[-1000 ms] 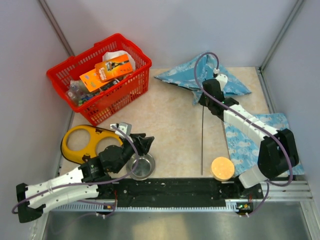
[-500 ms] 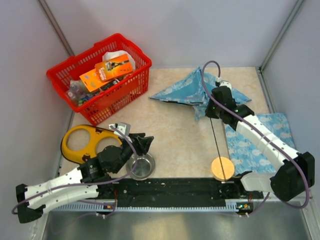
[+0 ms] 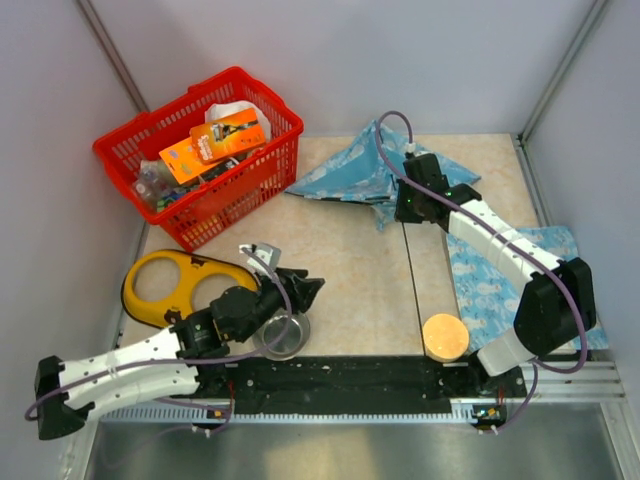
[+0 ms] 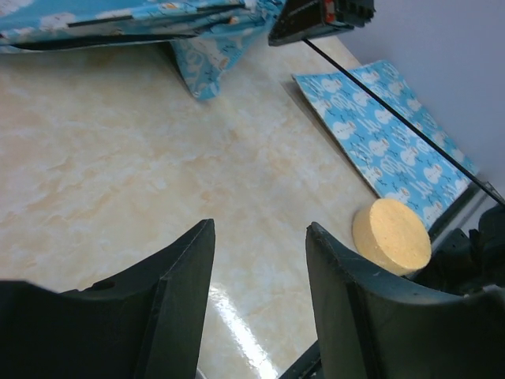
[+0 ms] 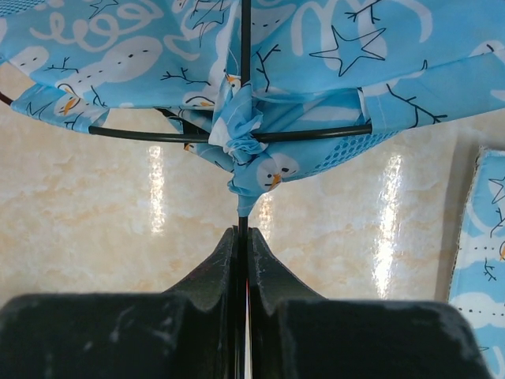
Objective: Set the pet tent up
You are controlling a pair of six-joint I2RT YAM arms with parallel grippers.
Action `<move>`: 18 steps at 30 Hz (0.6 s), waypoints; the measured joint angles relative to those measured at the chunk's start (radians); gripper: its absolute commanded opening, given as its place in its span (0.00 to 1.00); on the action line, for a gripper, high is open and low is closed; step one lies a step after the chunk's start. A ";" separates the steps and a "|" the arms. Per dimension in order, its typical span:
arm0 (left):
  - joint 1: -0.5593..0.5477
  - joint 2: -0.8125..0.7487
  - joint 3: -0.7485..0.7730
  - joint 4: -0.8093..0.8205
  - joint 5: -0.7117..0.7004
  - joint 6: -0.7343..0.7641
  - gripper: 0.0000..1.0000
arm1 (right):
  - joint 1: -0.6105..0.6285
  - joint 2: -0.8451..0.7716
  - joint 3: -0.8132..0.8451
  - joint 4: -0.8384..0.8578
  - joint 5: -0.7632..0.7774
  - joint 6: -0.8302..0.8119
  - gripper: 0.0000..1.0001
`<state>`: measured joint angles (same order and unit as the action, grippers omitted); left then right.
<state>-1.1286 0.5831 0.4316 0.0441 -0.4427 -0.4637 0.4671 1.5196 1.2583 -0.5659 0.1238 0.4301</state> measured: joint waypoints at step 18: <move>-0.023 0.587 0.161 0.544 0.473 -0.156 0.70 | 0.000 0.001 0.031 0.014 -0.020 0.101 0.09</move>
<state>-1.1515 1.1706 0.5926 0.5880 0.0299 -0.6193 0.4667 1.5208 1.2892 -0.5518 0.1040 0.5312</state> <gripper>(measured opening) 0.678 0.090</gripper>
